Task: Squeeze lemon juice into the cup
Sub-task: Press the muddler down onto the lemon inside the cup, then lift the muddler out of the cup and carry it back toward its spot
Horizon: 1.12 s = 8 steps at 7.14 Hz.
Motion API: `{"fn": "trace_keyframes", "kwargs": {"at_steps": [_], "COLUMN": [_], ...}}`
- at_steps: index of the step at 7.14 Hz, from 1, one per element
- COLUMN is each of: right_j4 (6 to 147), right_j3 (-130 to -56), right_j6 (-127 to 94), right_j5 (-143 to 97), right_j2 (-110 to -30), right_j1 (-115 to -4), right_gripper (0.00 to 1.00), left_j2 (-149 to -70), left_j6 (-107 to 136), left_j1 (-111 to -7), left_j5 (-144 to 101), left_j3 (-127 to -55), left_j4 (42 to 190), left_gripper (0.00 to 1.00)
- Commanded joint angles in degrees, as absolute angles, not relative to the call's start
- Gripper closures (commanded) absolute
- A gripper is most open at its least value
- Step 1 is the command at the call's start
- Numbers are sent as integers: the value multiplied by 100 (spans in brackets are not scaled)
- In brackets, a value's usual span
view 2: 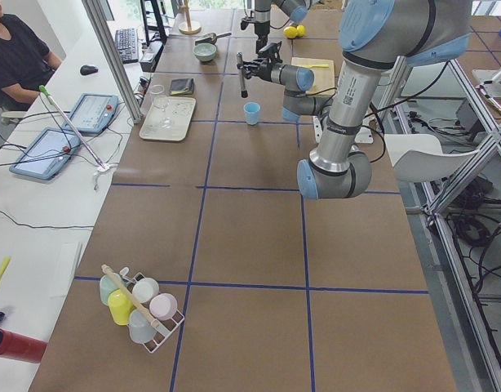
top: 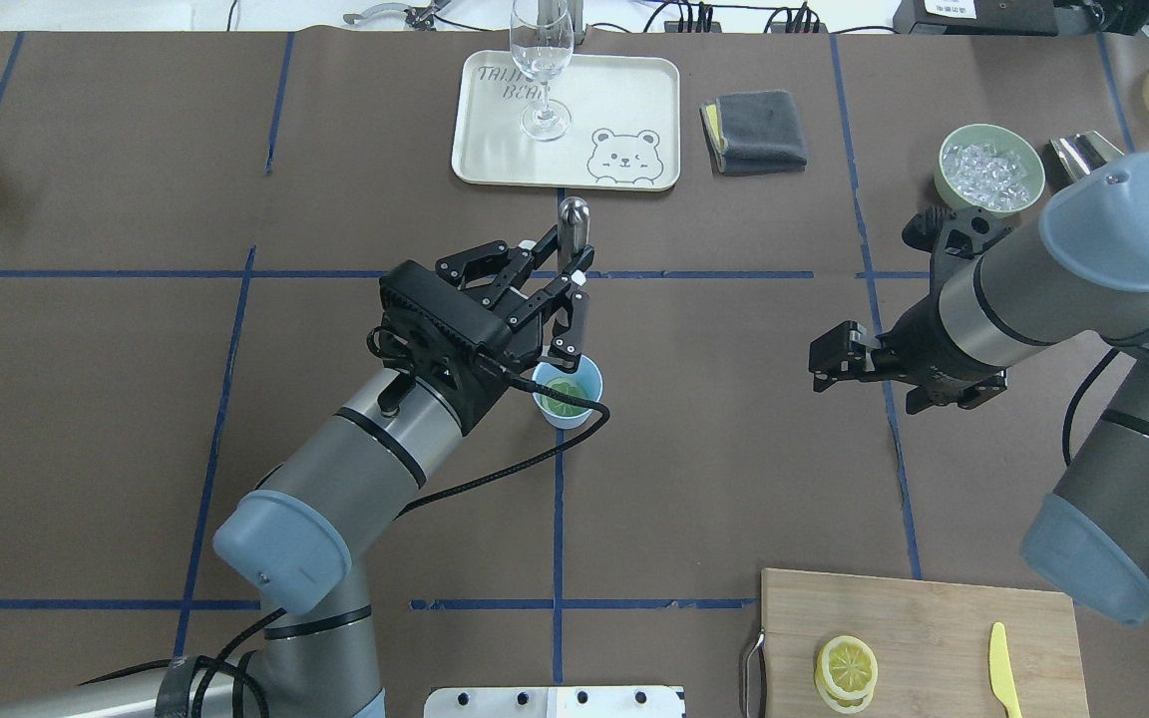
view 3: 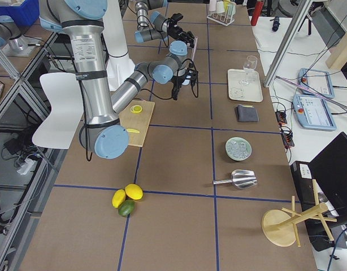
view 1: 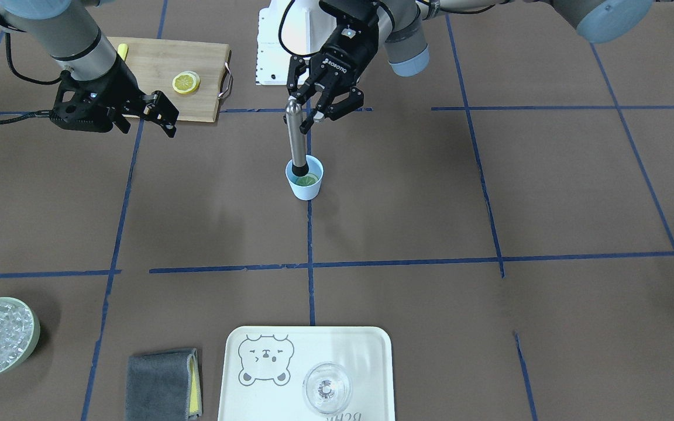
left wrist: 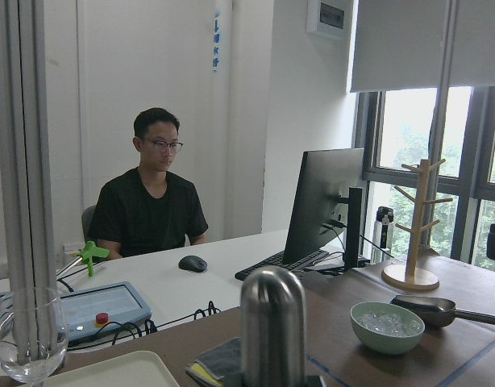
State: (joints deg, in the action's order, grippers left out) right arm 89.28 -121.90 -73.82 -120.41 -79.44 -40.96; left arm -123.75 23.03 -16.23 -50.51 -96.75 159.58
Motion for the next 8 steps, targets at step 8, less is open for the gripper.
{"fn": "trace_keyframes", "kwargs": {"at_steps": [8], "right_j4": [8921], "right_j3": [-12226], "right_j6": [-7698], "right_j5": [-12050], "right_j2": [-7937], "right_j1": [-4087], "right_gripper": [0], "left_j2": [-10822], "left_j6": [4491], "left_j1": [-4540], "left_j5": [-10556], "left_j3": [-9729], "left_j4": [15172], "left_gripper": [100]}}
